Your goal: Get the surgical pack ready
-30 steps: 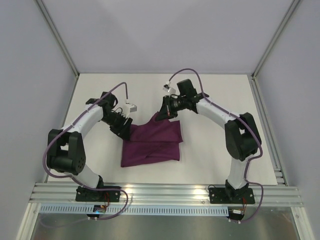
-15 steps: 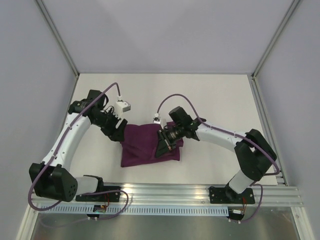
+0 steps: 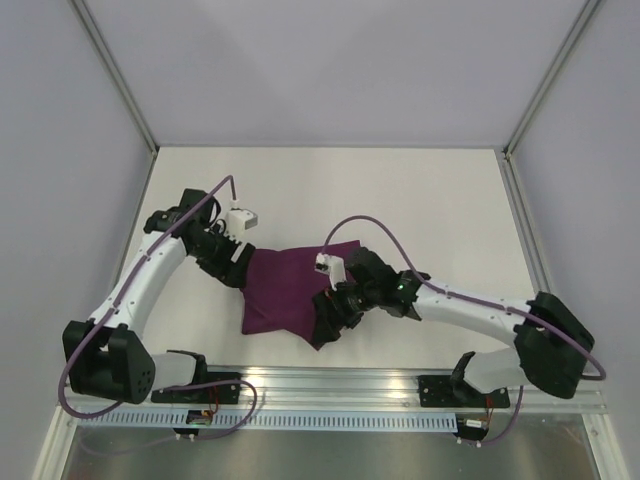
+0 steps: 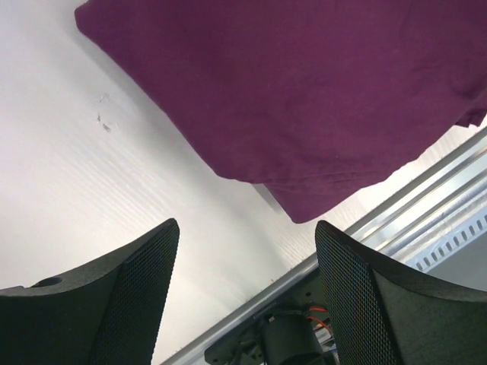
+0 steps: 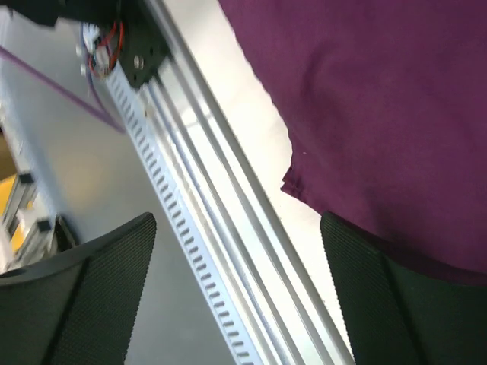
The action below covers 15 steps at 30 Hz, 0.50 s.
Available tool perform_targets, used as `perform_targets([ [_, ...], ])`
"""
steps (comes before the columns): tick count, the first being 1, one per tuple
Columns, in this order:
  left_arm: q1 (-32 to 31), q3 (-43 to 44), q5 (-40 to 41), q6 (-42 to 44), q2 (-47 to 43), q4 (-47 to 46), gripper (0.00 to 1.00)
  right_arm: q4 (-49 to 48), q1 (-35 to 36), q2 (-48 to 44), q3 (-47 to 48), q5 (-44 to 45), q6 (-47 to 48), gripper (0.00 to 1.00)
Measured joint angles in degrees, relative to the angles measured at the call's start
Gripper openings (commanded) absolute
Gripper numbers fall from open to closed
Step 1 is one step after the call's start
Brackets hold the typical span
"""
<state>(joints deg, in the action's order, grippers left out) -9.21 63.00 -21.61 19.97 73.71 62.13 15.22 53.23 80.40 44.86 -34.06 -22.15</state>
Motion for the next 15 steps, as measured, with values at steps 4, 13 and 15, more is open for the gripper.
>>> perform_targets([
  [4,0.00,-1.49,2.91,-1.27,-3.41,-0.31,0.80,-0.74,-0.09,-12.44,-2.95,12.48,-4.57,0.96],
  [13,0.00,-1.42,4.76,-2.75,-0.76,-2.10,0.82,5.42,-11.78,-15.74,-3.78,26.14,-11.67,0.76],
  [15,0.00,-1.22,4.02,-2.80,3.67,-3.37,0.84,5.31,-14.97,-14.14,-3.78,25.94,-11.74,0.82],
])
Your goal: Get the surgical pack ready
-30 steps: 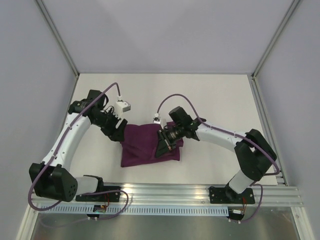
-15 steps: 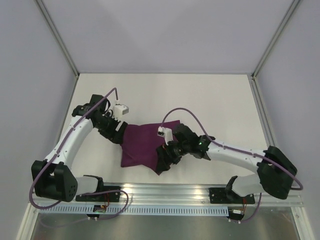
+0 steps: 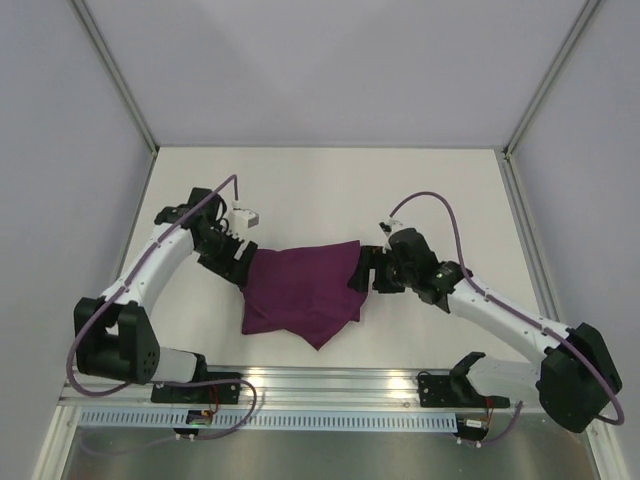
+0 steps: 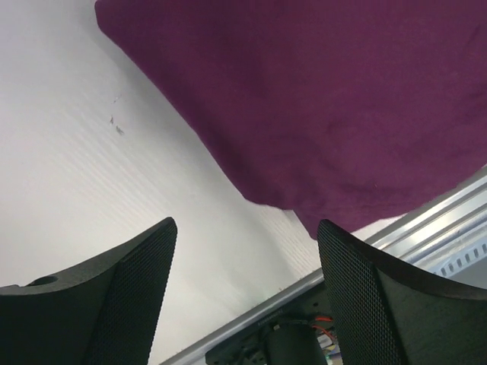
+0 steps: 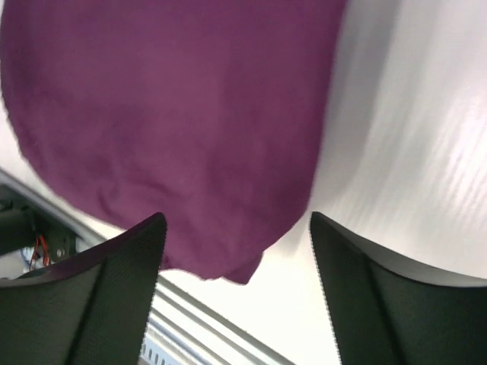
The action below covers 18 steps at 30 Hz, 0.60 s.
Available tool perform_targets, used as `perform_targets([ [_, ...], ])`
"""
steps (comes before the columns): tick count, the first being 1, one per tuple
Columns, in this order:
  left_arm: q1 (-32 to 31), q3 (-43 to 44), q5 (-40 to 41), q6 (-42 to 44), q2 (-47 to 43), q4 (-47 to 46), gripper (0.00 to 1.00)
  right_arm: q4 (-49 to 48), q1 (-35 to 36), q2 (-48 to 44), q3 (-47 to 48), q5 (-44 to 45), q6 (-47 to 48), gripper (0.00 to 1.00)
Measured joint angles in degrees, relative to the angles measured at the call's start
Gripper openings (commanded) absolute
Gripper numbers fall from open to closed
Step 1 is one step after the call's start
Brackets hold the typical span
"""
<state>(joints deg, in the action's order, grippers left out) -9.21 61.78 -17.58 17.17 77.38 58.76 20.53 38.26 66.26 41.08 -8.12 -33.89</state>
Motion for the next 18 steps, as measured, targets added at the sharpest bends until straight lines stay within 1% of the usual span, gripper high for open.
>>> perform_targets([
  [3,0.00,0.55,-0.39,0.00,6.16,-2.27,0.86,-1.77,-4.70,4.44,0.17,-1.51,0.07,0.84],
  [6,0.00,0.63,-0.90,0.02,10.69,-4.46,0.85,-5.49,-7.58,10.40,0.42,-4.04,0.31,0.82],
  [7,0.00,0.63,-1.33,0.02,11.72,-5.01,0.82,-7.72,-8.00,13.09,0.50,-5.66,0.28,0.80],
  [8,0.00,0.59,-1.77,0.07,12.66,-5.66,0.79,-9.62,-8.09,15.47,0.55,-7.08,0.28,0.73],
  [9,0.00,0.50,-2.19,0.13,13.33,-6.27,0.76,-11.32,-8.11,17.20,0.55,-8.33,0.24,0.70],
  [10,0.00,0.31,-2.71,0.26,13.84,-7.10,0.61,-13.60,-8.09,19.41,0.52,-10.10,-0.09,0.66],
  [11,0.00,-0.11,-3.28,0.39,14.19,-8.02,0.53,-15.85,-8.07,21.14,0.37,-11.50,-0.44,0.58],
  [12,0.00,-0.50,-3.56,0.50,14.43,-8.52,0.46,-17.90,-8.04,22.23,-0.04,-12.66,-0.79,0.53],
  [13,-0.02,-1.03,-4.09,0.87,14.75,-9.07,0.33,-20.35,-8.04,22.67,-0.92,-13.62,-1.46,0.48],
  [14,-0.02,-1.53,-4.61,1.07,15.06,-9.38,0.26,-22.14,-8.04,22.69,-1.84,-14.25,-2.08,0.45],
  [15,0.00,-2.16,-4.96,1.64,15.30,-9.90,0.19,-24.30,-8.04,22.64,-2.95,-14.80,-2.80,0.44],
  [16,0.00,-2.64,-5.16,1.90,15.54,-10.34,0.07,-26.64,-8.04,22.62,-4.13,-15.23,-3.69,0.43],
  [18,0.00,-3.65,-5.79,2.51,16.24,-11.54,0.01,-30.01,-8.04,22.58,-5.92,-15.76,-4.98,0.39],
])
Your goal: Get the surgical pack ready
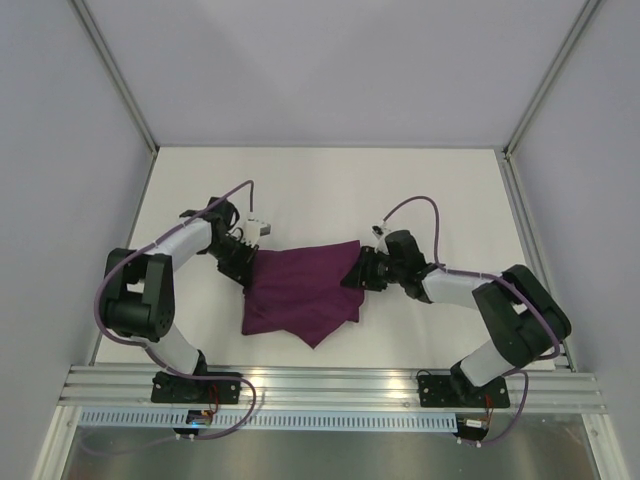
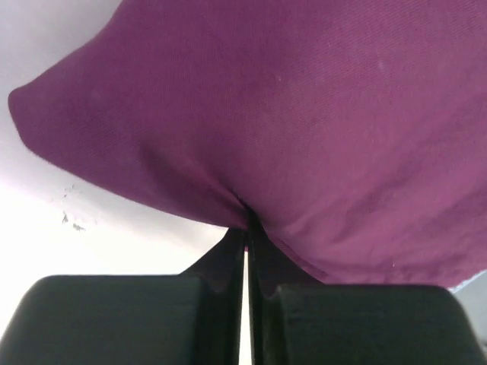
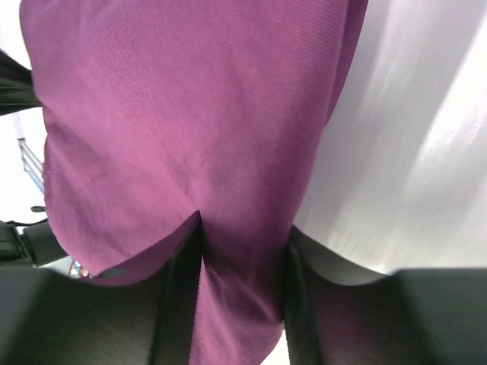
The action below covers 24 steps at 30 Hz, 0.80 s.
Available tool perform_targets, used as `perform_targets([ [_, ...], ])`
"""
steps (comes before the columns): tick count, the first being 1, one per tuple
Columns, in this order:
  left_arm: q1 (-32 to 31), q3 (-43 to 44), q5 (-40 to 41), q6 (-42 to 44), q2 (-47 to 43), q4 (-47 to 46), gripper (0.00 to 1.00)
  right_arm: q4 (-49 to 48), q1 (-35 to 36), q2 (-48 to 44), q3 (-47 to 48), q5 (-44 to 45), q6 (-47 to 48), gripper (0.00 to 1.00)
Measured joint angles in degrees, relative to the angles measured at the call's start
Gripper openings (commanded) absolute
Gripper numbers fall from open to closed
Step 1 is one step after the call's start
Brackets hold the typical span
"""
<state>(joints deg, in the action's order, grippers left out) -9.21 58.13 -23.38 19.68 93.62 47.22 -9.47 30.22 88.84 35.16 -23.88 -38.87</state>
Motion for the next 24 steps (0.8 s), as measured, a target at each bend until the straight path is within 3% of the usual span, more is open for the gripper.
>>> perform_targets([
  [8,0.00,0.00,-0.61,0.04,1.36,-1.57,0.00,-6.73,-0.07,1.27,-1.66,-0.22,-3.28,0.05],
  [10,0.17,0.94,-0.35,-0.02,2.34,-1.33,0.00,-7.45,-0.35,2.73,-0.66,-0.48,-3.82,0.00],
  [14,0.76,5.27,1.01,-0.15,5.64,-0.55,0.00,-8.22,-2.43,6.91,3.13,-1.36,-4.90,0.01],
  [16,0.79,9.05,1.81,-0.15,8.39,-0.59,0.00,-8.31,-4.35,9.99,6.27,-2.45,-5.49,0.06],
  [17,0.74,10.93,2.14,-0.13,9.64,-0.66,0.04,-7.89,-5.11,11.23,8.00,-2.82,-5.46,0.22],
  [19,0.68,14.67,3.04,0.35,11.93,-1.49,0.34,-5.40,-6.67,14.16,12.92,-2.54,-4.79,0.37],
  [20,0.61,15.93,3.65,0.76,12.52,-2.03,0.46,-3.26,-7.26,15.47,15.80,-1.60,-3.82,0.52],
  [21,0.61,16.59,4.26,1.27,12.63,-2.62,0.65,-1.92,-7.61,16.11,17.46,-0.74,-3.41,0.58],
  [24,0.66,14.91,5.49,3.89,9.70,-3.37,0.79,2.25,-8.48,15.37,19.74,1.81,-0.76,0.67],
])
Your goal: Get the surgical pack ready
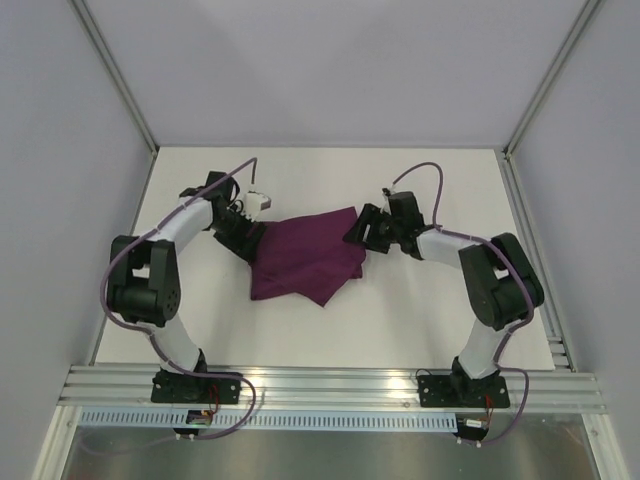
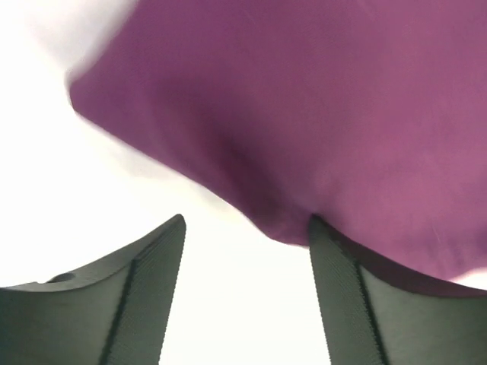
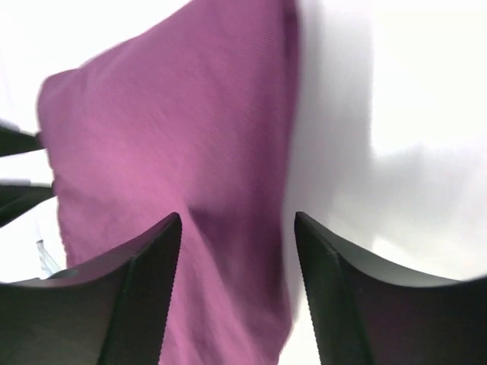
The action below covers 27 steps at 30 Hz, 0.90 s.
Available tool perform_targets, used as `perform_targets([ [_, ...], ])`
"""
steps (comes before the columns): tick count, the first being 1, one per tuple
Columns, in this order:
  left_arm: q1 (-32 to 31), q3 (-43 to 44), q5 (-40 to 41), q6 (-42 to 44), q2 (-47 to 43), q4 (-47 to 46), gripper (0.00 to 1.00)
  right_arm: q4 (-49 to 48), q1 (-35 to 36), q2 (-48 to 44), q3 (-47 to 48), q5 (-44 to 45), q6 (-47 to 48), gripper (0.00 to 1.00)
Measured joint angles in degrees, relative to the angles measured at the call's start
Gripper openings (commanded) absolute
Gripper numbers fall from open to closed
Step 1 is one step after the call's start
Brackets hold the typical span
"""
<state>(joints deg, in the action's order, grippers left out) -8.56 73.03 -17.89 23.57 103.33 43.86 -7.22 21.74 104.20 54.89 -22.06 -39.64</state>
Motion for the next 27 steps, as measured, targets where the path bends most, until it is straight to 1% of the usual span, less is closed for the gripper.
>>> perform_targets([
  [3,-0.07,-4.52,0.37,3.21,-8.07,1.84,0.80,5.75,-0.22,-4.42,-0.76,2.45,1.73,0.72],
  [6,-0.13,-7.13,0.37,5.79,-18.05,4.24,0.81,11.43,-0.04,-12.90,-3.17,5.73,2.67,0.73],
  [9,-1.90,-8.70,0.59,7.93,-28.48,3.89,0.81,15.23,1.03,-22.14,-5.99,9.77,2.62,0.68],
  [11,-5.92,-11.10,2.01,9.38,-33.83,2.05,0.81,16.06,2.86,-27.04,-8.11,12.50,2.12,0.56],
  [13,-12.81,-15.19,5.07,11.37,-38.01,-0.59,0.81,16.20,6.80,-30.40,-10.29,14.73,1.01,0.43],
  [14,-16.13,-17.57,6.01,12.22,-39.04,-1.77,0.81,15.87,8.83,-31.06,-11.28,15.06,0.33,0.29],
  [15,-19.08,-20.02,7.48,13.22,-39.43,-2.80,0.81,15.21,10.78,-31.30,-12.50,15.04,-0.37,0.24],
  [16,-20.68,-22.14,8.70,14.08,-38.99,-4.02,0.81,13.53,12.68,-31.19,-14.03,14.56,-1.75,0.16],
  [17,-21.35,-23.82,9.55,14.60,-38.53,-5.07,0.82,11.43,14.19,-30.93,-15.91,14.10,-3.13,0.14],
  [18,-21.51,-25.70,10.54,15.47,-37.97,-6.25,0.90,9.64,15.08,-30.42,-17.33,13.73,-4.55,0.11],
  [19,-21.49,-27.41,11.08,16.37,-37.68,-7.37,0.91,7.30,15.69,-29.18,-18.69,12.98,-5.95,0.06],
  [20,-21.51,-28.61,11.10,16.85,-37.64,-8.22,0.97,5.27,17.09,-27.28,-19.30,12.31,-7.15,0.04],
  [21,-21.62,-29.44,10.99,17.35,-37.64,-8.87,1.00,3.34,18.05,-25.20,-19.43,11.58,-8.35,0.03],
  [24,-22.95,-29.73,9.97,17.94,-37.44,-10.60,1.00,-3.13,20.06,-19.69,-19.37,10.05,-11.06,0.01],
  [27,-24.85,-29.75,7.93,17.88,-36.68,-12.63,0.98,-7.76,21.73,-15.37,-19.19,9.64,-12.98,0.01],
])
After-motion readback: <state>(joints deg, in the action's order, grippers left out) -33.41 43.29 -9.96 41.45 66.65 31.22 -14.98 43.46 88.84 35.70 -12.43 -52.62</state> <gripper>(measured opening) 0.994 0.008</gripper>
